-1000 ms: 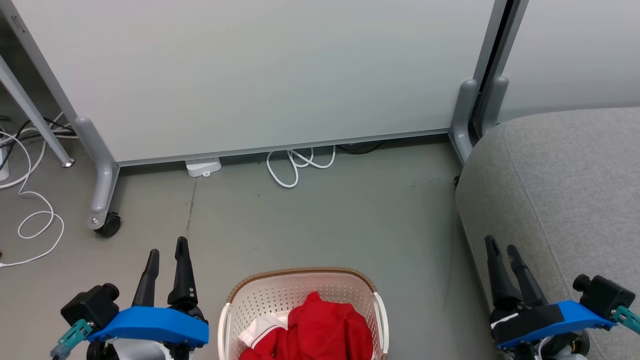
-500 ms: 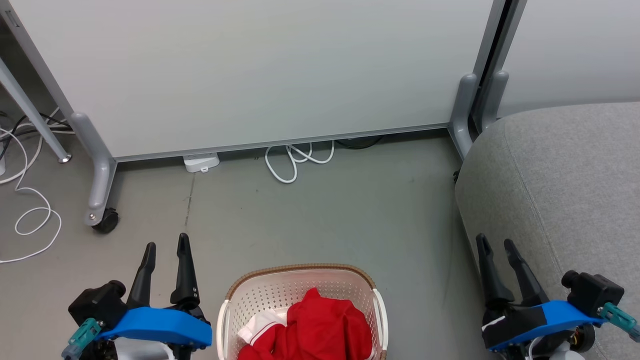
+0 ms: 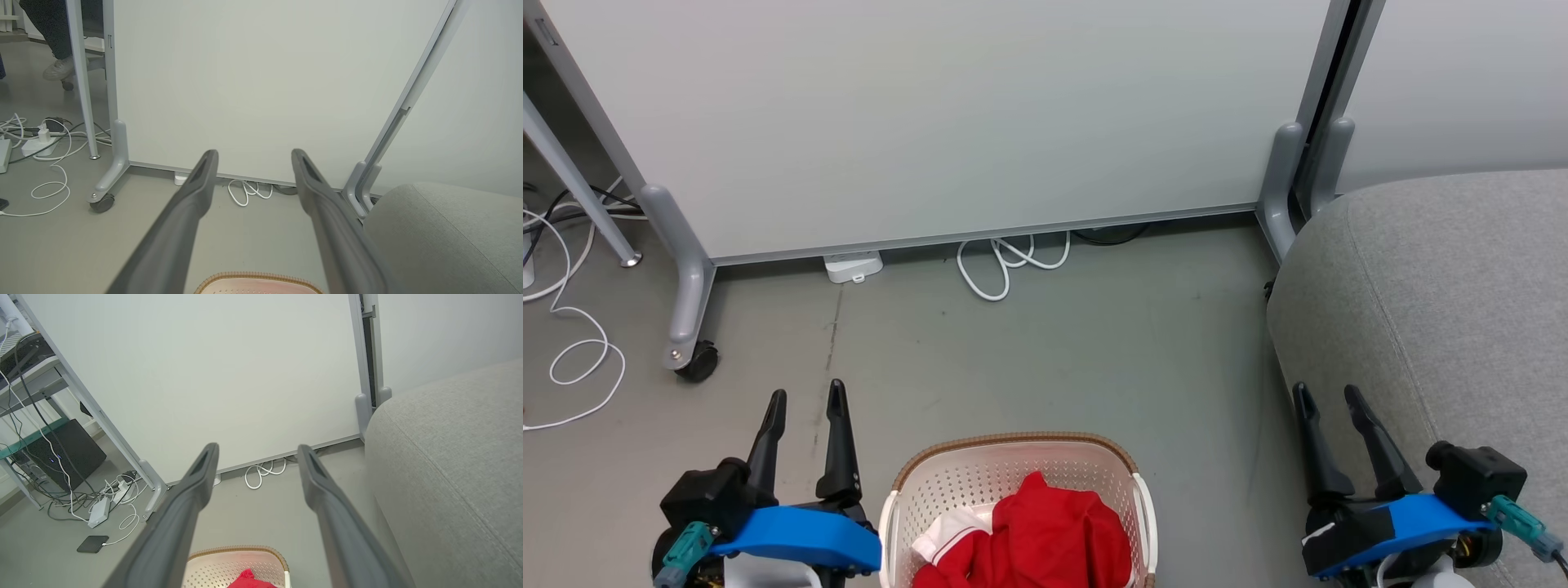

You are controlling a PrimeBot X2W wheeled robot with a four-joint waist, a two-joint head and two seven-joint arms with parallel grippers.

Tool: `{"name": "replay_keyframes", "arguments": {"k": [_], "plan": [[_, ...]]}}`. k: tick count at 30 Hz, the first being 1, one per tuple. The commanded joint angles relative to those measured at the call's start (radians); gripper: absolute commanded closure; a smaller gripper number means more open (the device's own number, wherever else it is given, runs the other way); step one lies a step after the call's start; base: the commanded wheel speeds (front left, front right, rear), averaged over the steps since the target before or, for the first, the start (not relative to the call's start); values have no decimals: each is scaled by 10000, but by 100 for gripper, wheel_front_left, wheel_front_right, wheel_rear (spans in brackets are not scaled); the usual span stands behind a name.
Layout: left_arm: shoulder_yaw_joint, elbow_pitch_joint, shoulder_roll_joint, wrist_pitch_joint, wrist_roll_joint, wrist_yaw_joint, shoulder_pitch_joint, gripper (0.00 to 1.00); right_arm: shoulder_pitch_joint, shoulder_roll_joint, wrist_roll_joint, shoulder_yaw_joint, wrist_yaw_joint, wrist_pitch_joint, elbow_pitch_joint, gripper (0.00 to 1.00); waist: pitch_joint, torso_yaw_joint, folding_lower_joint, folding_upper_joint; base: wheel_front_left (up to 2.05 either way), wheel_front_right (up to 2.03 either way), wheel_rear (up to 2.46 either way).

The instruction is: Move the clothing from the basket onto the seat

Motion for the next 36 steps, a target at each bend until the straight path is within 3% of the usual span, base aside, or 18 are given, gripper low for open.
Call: {"name": "replay_keyframes", "arguments": {"k": [1,36], "plan": [[21,-8,-8,-91,193,-54,-65,0,-112,-64,-257,33,19,-92,-95,0,-10,4,0,-1,0,0,0],[213,655,-255,-794,2138,-615,-101,0,54,-72,-2910,-204,17,-799,151,0,-69,104,0,-1,0,0,0]]}}
